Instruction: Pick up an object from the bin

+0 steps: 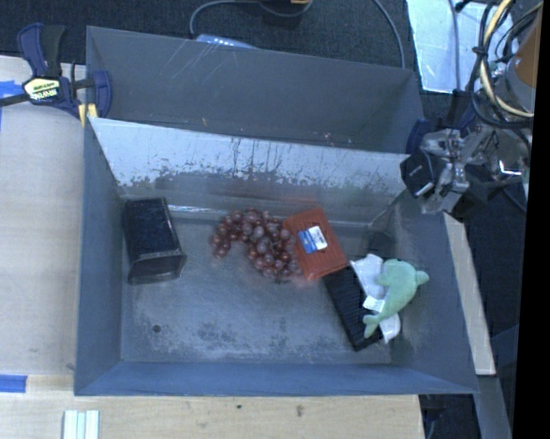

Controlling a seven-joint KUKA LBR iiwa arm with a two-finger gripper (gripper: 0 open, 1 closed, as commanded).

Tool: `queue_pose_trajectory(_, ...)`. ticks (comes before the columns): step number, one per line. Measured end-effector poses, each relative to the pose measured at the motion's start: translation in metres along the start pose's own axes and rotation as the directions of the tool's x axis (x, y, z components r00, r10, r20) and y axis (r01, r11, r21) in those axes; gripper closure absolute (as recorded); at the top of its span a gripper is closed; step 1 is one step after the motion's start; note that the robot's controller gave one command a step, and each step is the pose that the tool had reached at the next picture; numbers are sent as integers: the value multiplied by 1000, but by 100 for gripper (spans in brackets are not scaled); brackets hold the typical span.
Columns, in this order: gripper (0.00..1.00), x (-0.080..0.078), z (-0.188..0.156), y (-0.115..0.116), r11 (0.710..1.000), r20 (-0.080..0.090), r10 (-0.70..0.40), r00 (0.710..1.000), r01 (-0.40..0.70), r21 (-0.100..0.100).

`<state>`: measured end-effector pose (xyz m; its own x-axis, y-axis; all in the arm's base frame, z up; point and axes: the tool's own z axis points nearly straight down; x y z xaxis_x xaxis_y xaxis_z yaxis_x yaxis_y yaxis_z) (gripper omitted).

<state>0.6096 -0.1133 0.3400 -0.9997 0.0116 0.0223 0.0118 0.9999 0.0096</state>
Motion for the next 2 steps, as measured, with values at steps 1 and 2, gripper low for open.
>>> queue_pose_trajectory(1,100,-13,1,-7,1000,3,-10,1000,10,0)
queue_pose_trajectory(2,100,-18,18,-9,1000,2,-16,1000,16,0)
